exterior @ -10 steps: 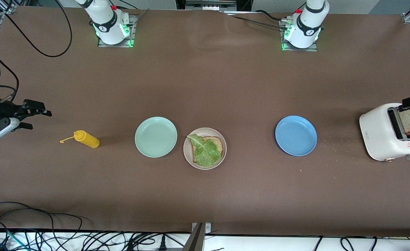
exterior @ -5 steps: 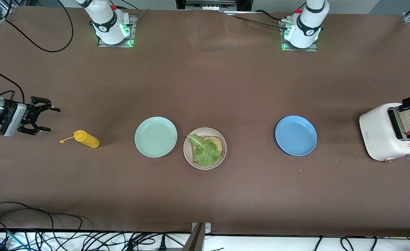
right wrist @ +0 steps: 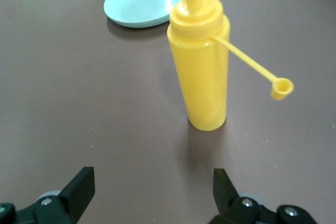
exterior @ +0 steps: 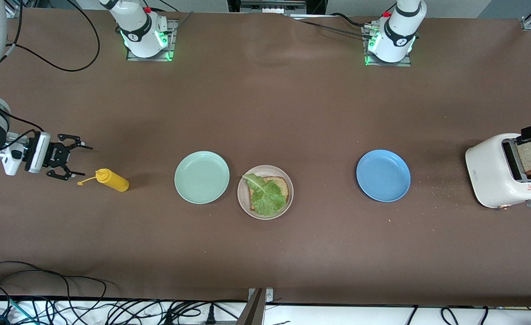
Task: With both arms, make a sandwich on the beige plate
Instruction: 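Lower the right gripper around the mustard bottle and grasp it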
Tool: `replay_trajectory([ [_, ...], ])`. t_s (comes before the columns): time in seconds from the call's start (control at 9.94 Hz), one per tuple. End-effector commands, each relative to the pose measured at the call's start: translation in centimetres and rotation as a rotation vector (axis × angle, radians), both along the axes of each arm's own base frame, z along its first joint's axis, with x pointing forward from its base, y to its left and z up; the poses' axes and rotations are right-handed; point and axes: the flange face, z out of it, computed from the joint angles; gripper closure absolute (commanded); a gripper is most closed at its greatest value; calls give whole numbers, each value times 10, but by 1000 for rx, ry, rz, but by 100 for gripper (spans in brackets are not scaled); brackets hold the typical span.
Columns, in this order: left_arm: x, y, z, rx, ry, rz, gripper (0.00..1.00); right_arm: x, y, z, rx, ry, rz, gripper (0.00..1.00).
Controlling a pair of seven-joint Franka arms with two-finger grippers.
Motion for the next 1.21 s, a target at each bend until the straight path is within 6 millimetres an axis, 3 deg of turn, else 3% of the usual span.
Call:
replay_trajectory([
  [0.0,4,4,5,25,-2,-17,0,8,5,-9,38,-88,74,0],
  [0.4,4,4,4,25,0,-17,0,22,28,-41,104,-179,126,0],
  [0.91,4,4,4,26,0,-18,0,42,39,-48,118,-193,116,0],
  [1.11,4,4,3,26,2,-18,0,54,54,-52,134,-175,101,0],
])
